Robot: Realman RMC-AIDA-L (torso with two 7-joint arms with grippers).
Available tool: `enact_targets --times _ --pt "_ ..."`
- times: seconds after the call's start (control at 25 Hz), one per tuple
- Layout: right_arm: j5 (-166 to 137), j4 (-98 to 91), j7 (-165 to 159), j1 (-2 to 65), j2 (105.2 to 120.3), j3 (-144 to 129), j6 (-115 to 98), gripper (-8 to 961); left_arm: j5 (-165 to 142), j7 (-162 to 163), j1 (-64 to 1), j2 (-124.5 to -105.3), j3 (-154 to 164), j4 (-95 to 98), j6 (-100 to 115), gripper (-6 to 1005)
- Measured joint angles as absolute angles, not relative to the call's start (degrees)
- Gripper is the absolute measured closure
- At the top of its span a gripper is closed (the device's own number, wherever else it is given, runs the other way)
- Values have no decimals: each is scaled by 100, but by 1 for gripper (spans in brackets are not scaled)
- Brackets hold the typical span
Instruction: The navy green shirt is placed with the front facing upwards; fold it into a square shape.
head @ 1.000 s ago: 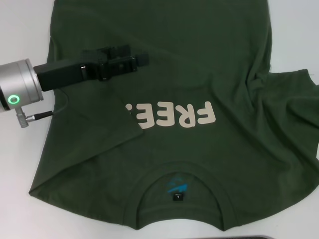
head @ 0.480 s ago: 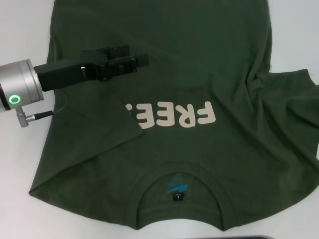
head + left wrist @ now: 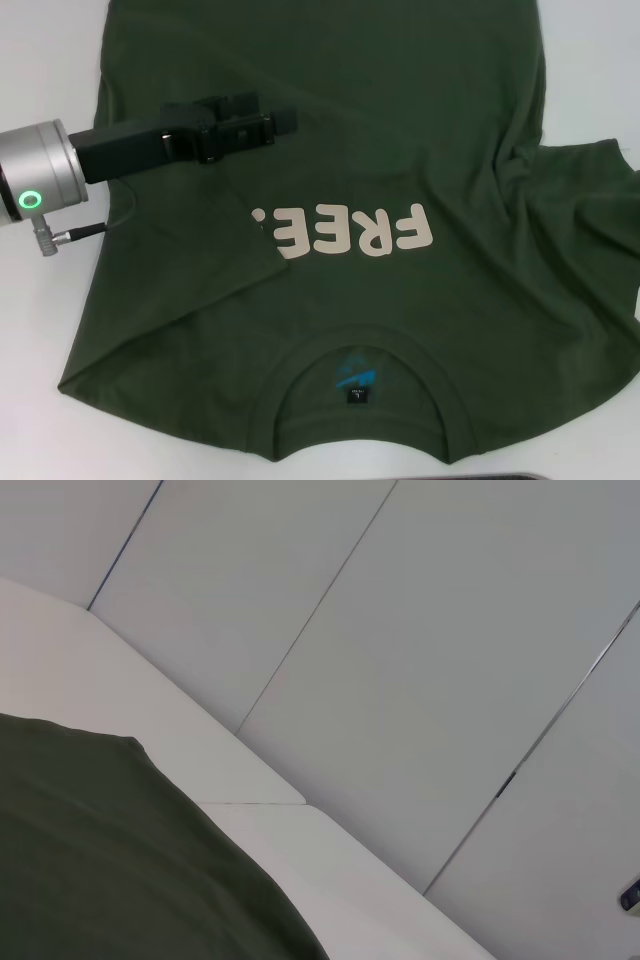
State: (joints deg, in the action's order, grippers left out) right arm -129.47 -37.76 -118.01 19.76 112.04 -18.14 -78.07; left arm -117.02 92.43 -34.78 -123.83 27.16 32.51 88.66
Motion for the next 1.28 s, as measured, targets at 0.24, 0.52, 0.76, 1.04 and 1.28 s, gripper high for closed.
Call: enact_targets --times 0.24,0.52,0.76,1.04,1.28 --pt "-12946 -3718 -11802 2023 11269 -1958 -7678 252 -11705 9252 -3475 -12384 2716 3252 8851 118" --pt "-12944 -3709 -11803 2039 11301 -2003 -7663 251 -11704 9261 -3471 -12384 2842 3252 8786 119" --pt "-12942 -3709 -11803 2013 11301 -1975 -7658 370 -11692 9263 -3471 -12384 2847 3252 8785 121" --pt "-12943 -3645 -11667 2011 11301 -1990 -7658 616 -11695 9265 -3471 -12384 2848 3250 8785 123" --pt "-12907 -3640 -11622 1976 11301 -1934 -7682 750 -11695 9272 -3471 -12384 2848 3243 8787 125"
